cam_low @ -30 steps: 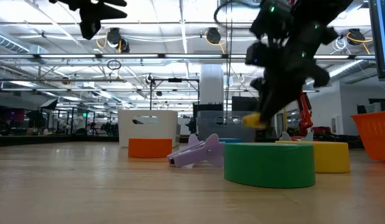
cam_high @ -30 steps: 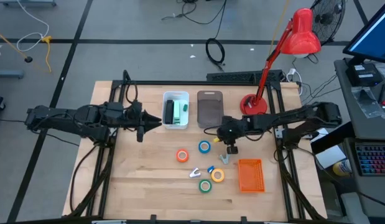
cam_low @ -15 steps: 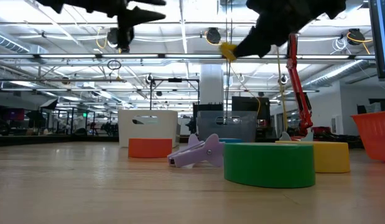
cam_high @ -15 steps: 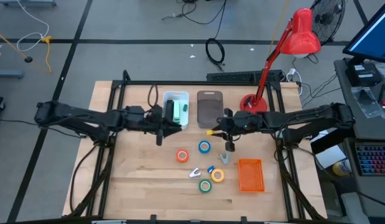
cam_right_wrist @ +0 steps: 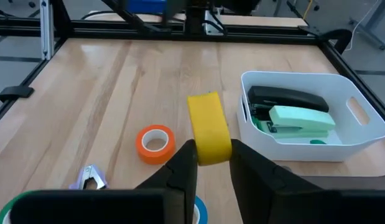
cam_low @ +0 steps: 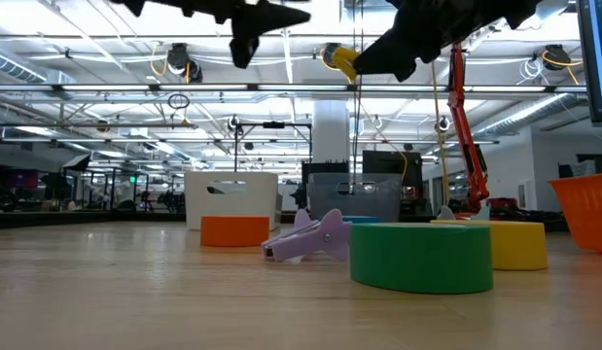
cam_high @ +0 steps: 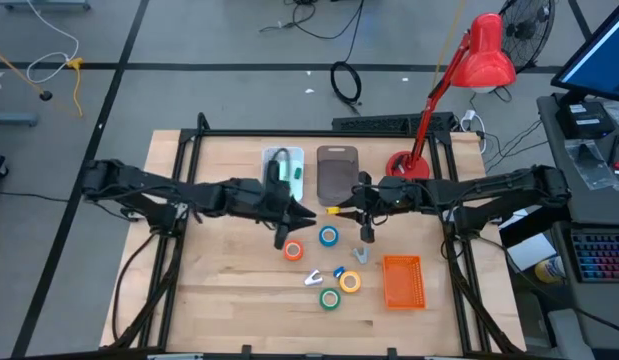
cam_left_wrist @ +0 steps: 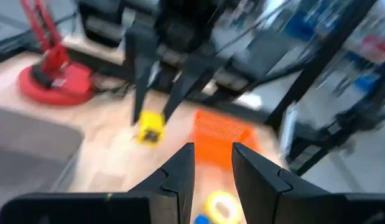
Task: Pick and place Stapler, Stapler remover, tape
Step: Put the yellow stapler into the white bin
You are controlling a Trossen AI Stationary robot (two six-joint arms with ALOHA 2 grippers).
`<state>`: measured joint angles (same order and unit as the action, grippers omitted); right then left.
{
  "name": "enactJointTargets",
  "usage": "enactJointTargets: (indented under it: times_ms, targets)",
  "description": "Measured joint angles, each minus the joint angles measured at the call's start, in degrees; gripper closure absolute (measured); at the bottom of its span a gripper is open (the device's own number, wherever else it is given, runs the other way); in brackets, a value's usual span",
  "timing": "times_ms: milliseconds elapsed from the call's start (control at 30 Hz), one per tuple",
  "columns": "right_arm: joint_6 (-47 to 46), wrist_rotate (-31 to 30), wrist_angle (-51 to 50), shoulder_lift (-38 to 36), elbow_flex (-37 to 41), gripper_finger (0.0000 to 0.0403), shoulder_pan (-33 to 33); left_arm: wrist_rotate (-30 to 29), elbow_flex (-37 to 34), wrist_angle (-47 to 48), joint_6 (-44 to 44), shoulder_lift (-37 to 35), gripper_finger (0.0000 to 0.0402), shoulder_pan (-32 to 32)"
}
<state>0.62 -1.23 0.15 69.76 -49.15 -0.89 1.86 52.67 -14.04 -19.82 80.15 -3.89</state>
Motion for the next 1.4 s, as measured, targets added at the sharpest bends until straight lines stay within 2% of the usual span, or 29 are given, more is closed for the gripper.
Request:
enactJointTargets:
  times_ms: [133,233,933,1267,1400]
  targets:
    - [0.0,0.04,-0.03,0.02,0.0,0.0332,-0.11,-1.98,6.26,10.91,2.25,2.96,0.0293,0.57]
    - [0.28,0.0,0.05,0.02,0.0,0.0331,-0.78,-2.16,9.29,14.26,3.14,4.28,0.0293,1.02]
    - [1.62,-0.42,1.48,0.31,0.02,0.0332,-2.23,-2.42,10.93,10.72,1.29,5.98,0.0292,-0.71]
    - [1.91,-0.44,1.95,0.44,0.02,0.0332,-2.23,-3.07,10.86,10.91,2.11,6.94,0.0252,-0.73]
    - [1.99,-0.46,1.87,0.46,0.02,0.0329,-2.23,-3.44,10.95,10.39,2.12,7.57,0.0248,-0.41]
